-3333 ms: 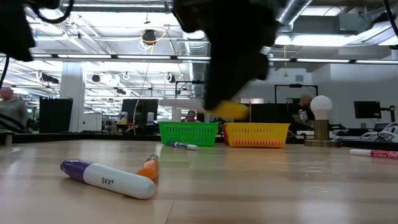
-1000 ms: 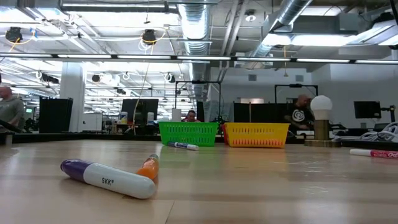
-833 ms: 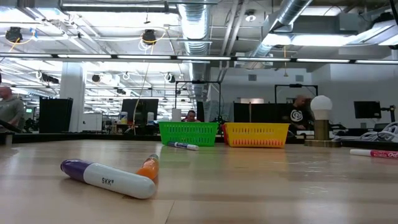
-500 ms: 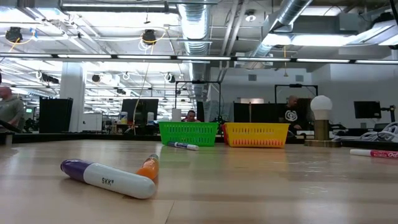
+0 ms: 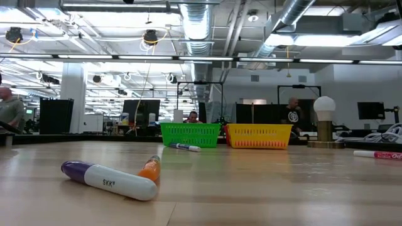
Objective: Pick & Place Markers
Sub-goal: Put the yellow pen into the blue bin
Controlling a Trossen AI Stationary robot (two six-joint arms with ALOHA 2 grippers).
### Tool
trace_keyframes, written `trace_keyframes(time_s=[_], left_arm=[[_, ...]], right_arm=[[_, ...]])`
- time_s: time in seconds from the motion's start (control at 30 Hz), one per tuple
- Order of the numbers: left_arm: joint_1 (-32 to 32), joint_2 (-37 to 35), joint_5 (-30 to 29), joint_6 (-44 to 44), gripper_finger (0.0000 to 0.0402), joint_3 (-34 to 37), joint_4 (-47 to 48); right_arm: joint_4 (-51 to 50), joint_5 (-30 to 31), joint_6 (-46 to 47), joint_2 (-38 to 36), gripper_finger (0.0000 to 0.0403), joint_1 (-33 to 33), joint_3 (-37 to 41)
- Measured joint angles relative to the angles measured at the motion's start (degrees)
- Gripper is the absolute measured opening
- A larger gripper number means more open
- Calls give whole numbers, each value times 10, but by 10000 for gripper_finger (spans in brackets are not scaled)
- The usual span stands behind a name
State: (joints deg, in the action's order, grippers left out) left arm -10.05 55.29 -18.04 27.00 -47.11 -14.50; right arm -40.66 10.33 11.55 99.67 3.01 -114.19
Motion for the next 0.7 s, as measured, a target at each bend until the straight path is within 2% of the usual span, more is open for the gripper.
trace_keyframes(time_s=[0.27,0.57,0.7], left_arm=[[23,0,10,-16,209,0,-63],[29,15,22,-17,209,0,-76],[31,28,22,-25,209,0,-110]], right_arm=[[0,0,5,0,34,0,0],[14,0,15,0,35,0,0],[19,-7,17,0,32,0,0]])
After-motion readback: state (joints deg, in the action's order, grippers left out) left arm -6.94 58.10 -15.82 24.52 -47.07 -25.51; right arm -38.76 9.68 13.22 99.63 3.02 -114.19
